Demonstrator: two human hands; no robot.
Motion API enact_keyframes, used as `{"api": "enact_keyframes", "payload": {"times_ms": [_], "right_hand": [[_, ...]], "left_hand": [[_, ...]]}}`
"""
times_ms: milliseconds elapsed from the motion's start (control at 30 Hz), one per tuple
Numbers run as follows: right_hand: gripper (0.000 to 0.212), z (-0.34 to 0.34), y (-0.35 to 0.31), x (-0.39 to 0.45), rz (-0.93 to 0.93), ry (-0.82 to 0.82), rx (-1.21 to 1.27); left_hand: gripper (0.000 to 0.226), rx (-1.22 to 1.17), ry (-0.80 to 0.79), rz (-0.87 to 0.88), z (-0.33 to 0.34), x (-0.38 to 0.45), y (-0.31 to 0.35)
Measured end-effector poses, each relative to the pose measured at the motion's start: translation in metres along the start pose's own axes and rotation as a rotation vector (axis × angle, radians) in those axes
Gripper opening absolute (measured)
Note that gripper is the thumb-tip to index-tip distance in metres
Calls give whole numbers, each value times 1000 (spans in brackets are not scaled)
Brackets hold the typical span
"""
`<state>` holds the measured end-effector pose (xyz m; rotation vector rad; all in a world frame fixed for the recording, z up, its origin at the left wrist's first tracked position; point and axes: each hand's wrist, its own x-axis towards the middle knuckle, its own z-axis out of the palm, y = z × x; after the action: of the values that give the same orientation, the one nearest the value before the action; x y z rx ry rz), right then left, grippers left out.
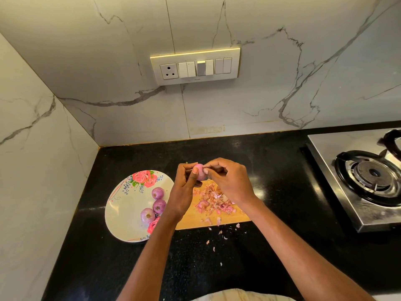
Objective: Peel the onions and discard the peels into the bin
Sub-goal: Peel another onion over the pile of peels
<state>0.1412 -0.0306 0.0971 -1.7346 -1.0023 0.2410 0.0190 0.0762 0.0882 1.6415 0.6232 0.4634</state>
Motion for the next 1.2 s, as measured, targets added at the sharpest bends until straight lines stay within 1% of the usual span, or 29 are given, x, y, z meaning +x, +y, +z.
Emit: {"api": "enact_keyframes", "payload": {"times_ms": [133,233,300,367,433,533,600,700,833,933,1067,1133,1200], "right_hand": [[21,5,0,-3,50,32,34],[16,8,2,-4,86,64,32],[13,8,2,-4,100,68,33],[13,6,2,-3,90,67,14],[16,2,5,-2,94,46,-8],[26,-2,7,-1,93,-41,-61],[31,-2,5,-1,93,-89,-48],[30,-1,-1,0,91,-89,26],[31,1,-1,-1,105,-30,68],[30,0,-1,-1,114,-16,91],[24,2,0,-2,102,-56,-2],[22,6,1,-3,91,-90,-69],[16,7,3,-4,96,-97,-85]], "left_hand": [[28,-15,20,-11,1,-1,-4],[34,-23,21,-20,2,-2,-6],[33,-46,24,-41,1,-2,-7],[29,-76,34,-65,1,-2,-9],[27,-91,37,-83,0,0,-11],[29,-92,40,-96,-2,0,-11],[31,-92,41,-99,-2,0,-10],[34,-63,34,-83,-1,-1,-7],[28,-22,29,-44,-2,-3,-3],[30,21,12,10,-3,-5,-1],[35,113,-26,65,-2,-3,-1],[36,97,-16,50,2,-3,-3],[40,38,10,5,6,-3,-5]]}}
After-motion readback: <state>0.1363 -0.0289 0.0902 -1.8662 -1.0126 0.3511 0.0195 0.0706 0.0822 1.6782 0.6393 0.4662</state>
